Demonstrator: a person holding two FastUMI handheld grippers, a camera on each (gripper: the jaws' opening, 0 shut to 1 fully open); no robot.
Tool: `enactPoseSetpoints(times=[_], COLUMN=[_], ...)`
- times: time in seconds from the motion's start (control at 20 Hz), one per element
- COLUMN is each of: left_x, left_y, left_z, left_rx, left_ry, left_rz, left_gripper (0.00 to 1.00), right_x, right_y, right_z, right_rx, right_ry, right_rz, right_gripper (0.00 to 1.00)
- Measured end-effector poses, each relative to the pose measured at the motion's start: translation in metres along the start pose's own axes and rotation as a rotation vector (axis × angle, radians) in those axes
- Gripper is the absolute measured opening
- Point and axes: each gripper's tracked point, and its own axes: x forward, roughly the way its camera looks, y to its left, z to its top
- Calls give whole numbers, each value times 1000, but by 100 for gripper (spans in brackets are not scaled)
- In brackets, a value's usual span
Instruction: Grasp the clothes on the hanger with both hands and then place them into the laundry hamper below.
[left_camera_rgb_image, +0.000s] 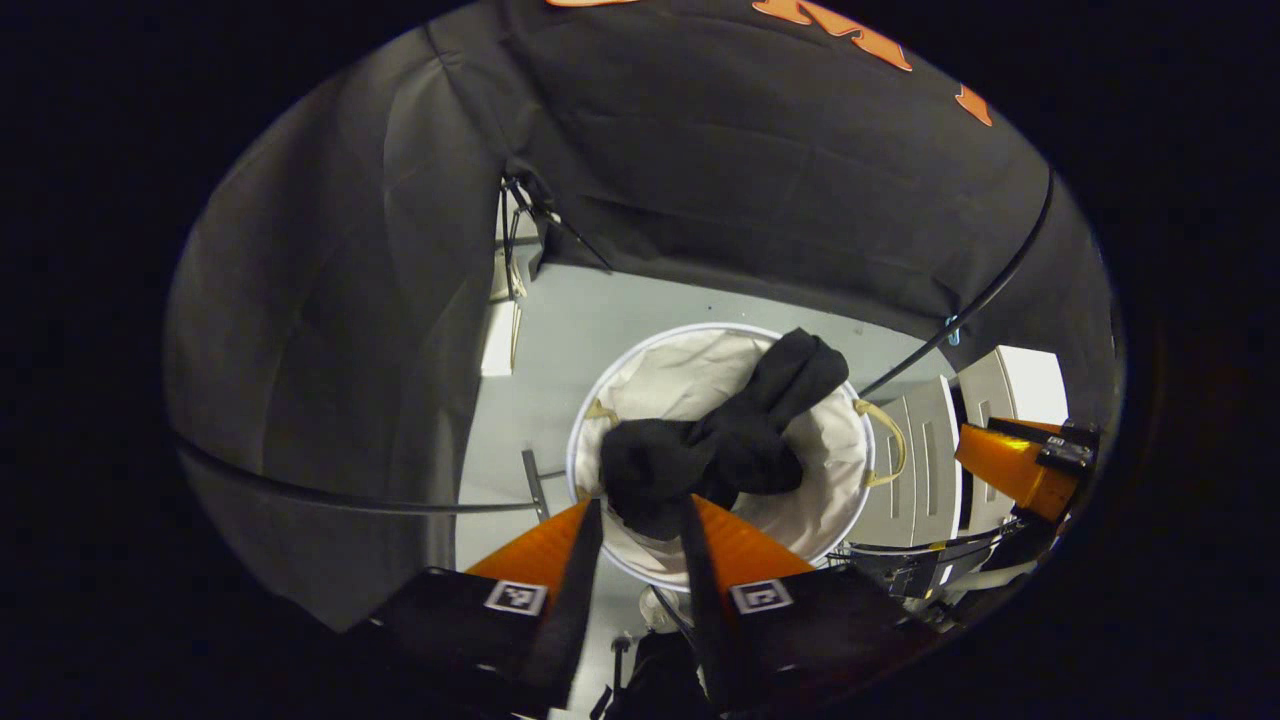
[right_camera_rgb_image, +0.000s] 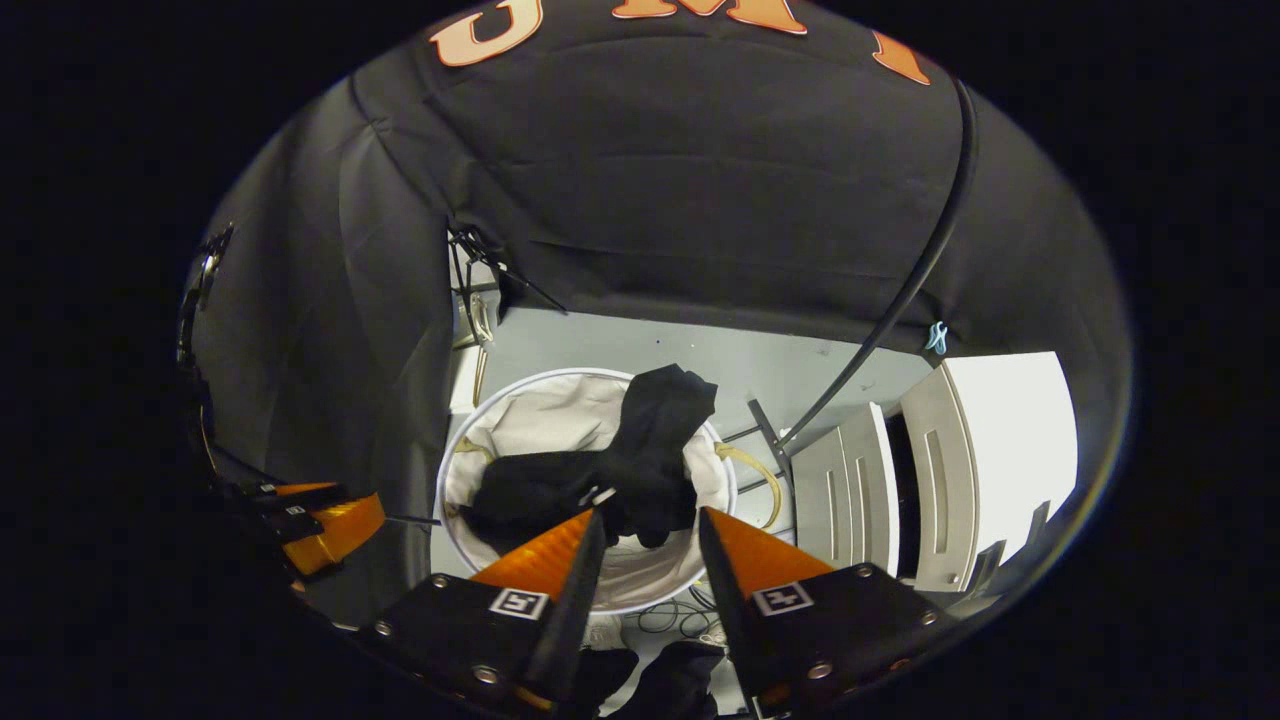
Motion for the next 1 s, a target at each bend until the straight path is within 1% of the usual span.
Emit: enactPoseSetpoints(times=[0.1, 0.15, 0.2, 0.3, 0.4, 0.5, 0.6, 0.7, 0.85, 1.0], left_x=[-9, -16, -22, -41, -66, -97, -128, -167, -222, -274], left_y=[4, 9, 13, 24, 37, 46, 58, 72, 91, 98], left_z=[9, 14, 17, 26, 34, 53, 76, 101, 131, 151], left_rx=[13, 19, 22, 13, 8, 13, 11, -14, -55, -74], left_ry=[-29, -48, -67, -116, -170, -238, -314, -400, -523, -625], left_rz=[4, 13, 23, 52, 80, 85, 89, 103, 114, 114], left_gripper=[88, 99, 98, 98, 99, 99, 99, 99, 99, 99], right_x=[-17, -27, -37, -59, -87, -115, -148, -188, -243, -295], right_y=[-1, 2, 4, 0, 0, -3, -14, -32, -52, -69], right_z=[3, 6, 11, 20, 32, 45, 67, 89, 110, 130], right_rx=[-4, -6, -12, -32, -23, 7, 29, 40, 58, 65], right_ry=[-18, -26, -38, -73, -113, -161, -237, -314, -417, -513], right_rz=[-6, -3, 0, -14, -23, -25, -45, -73, -107, -131], right_gripper=[79, 82, 87, 90, 93, 93, 93, 93, 92, 92])
